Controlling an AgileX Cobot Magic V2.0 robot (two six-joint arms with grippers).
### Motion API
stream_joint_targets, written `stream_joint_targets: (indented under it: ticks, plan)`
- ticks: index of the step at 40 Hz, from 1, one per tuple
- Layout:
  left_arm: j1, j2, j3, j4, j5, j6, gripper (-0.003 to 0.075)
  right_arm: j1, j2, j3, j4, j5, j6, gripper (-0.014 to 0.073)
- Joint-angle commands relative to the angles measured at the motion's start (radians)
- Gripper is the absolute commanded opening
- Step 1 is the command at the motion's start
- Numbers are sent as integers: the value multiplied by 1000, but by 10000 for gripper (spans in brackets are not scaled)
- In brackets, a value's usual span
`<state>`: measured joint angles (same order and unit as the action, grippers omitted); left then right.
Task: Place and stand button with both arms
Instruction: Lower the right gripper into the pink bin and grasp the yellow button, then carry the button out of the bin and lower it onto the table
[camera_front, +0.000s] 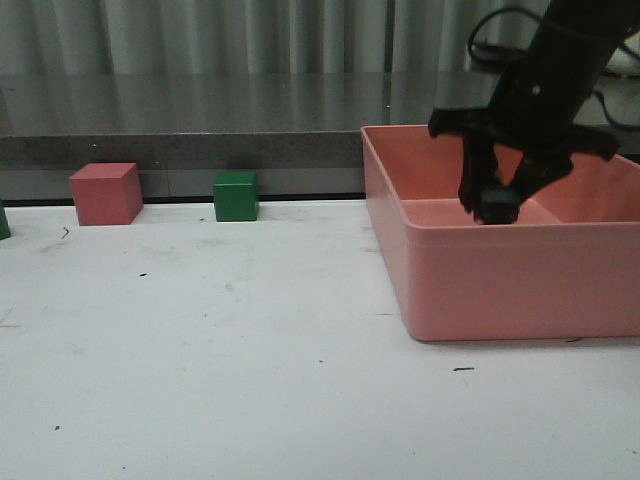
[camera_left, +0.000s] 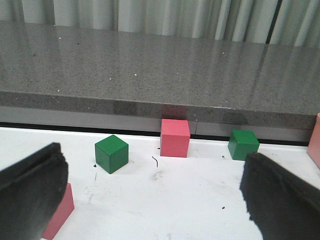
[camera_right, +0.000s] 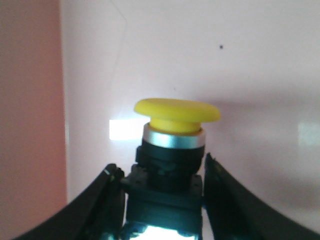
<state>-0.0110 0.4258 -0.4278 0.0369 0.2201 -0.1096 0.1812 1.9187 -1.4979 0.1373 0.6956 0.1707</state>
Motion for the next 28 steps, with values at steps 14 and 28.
stream_joint_targets:
  ticks: [14, 28]
  plan:
    - [3, 12, -35, -10, -69, 1, 672, 217, -301, -32, 4, -28, -28, 141]
    - [3, 12, -35, -10, -69, 1, 672, 553, -159, -90, 6, -93, -27, 141]
